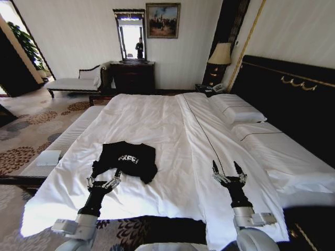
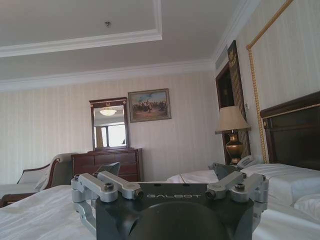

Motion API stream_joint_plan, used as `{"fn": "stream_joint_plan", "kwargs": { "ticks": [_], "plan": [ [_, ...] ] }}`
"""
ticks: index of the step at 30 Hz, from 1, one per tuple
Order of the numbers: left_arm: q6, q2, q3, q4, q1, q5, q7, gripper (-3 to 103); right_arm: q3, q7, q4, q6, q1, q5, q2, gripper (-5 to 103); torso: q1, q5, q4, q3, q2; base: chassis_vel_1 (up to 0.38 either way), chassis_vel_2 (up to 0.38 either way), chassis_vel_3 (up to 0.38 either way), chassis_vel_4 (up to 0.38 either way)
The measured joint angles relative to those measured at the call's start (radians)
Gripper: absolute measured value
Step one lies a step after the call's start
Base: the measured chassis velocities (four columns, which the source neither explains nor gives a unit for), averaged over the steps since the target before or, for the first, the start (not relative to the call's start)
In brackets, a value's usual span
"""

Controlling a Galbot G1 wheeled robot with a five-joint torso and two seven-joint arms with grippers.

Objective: Fold the clothes on the bed.

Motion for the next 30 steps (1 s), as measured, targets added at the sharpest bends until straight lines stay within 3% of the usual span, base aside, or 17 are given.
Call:
{"fn": "stream_joint_plan", "kwargs": {
  "ticks": [30],
  "plan": [
    [-0.015, -0.008, 0.013, 0.001, -0.002, 0.005, 0.003, 100, 0.014, 0.022, 0.013, -0.001, -0.012, 0.003, 0.004, 100, 0.000, 0.0000, 0.0000, 0.000, 0.000, 0.023, 0.061, -0.023, -0.056]
  ]
}}
